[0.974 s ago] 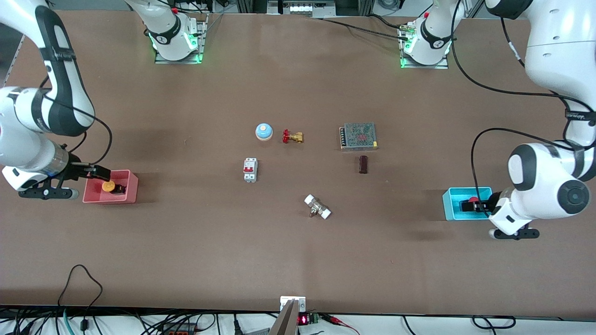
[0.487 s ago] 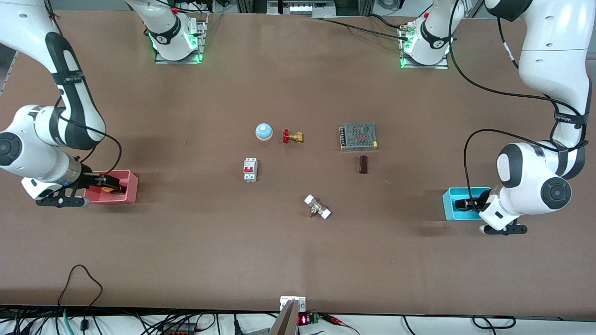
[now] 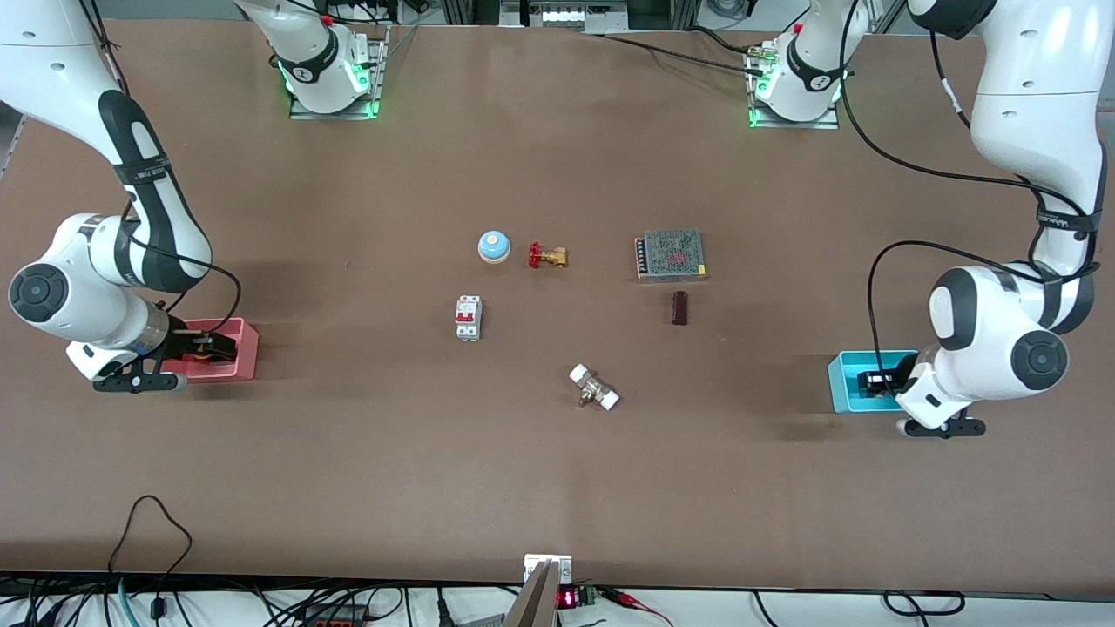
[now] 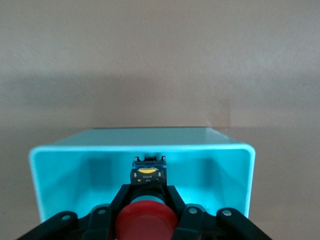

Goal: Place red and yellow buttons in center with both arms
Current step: 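Close both grippers on the yellow and red buttons in the boxes, then lift both held buttons up out of their boxes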

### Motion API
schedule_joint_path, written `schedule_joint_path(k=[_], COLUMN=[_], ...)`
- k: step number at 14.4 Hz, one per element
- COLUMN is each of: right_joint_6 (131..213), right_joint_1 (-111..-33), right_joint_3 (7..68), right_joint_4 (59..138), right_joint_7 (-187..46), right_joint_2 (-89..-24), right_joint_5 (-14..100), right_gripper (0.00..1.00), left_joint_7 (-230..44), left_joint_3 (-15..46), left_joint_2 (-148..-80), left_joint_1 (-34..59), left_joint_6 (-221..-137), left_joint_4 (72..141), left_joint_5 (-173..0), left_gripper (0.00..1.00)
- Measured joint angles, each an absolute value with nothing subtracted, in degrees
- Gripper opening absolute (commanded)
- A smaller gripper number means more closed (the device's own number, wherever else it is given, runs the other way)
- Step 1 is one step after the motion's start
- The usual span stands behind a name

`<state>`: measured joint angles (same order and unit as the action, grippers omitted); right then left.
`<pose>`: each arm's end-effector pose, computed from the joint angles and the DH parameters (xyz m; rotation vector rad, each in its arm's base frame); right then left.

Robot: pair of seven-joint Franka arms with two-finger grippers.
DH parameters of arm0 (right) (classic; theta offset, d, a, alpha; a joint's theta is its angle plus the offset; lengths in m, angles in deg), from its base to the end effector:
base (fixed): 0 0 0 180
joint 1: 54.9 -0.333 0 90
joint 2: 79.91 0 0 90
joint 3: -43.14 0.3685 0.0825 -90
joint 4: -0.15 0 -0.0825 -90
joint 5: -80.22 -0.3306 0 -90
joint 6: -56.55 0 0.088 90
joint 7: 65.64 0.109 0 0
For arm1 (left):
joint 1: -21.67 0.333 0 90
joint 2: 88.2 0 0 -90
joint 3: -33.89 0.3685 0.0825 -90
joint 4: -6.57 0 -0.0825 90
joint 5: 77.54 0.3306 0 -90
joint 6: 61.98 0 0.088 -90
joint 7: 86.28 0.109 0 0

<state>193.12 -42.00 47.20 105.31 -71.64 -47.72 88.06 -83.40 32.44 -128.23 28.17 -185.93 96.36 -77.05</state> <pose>0.6287 -0.1052 0.3042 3.0871 0.0614 -0.0277 0.6803 0.0639 0.2964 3.1203 0.0590 -0.1582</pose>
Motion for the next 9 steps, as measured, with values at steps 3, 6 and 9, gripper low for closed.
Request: schedule_joint_path(k=[3,6,9], right_joint_6=[193.4,193.9,194.2], right_joint_1=[-42.0,-42.0,-42.0], right_joint_3=[47.2,47.2,47.2], right_joint_4=[105.5,105.7,105.7], right_joint_7=[-71.7,-71.7,-71.9], right_joint_2=[-47.3,-47.0,-46.8], right_joint_5=[88.1,88.1,88.1], right_gripper=[1.00,0.90,0.63], left_joint_7=[-82.7,-82.7,-83.8], left_joint_3=[32.5,31.7,30.4], left_joint_2=[-126.6,-124.2,-123.4], left_joint_1=[28.4,28.0,24.6], left_joint_6=[-178.6,-168.8,-165.3], left_joint_4=[91.7,86.3,84.0], left_joint_5=[-77.1,-77.1,-77.1], left_gripper=[0.19,0.19,0.20])
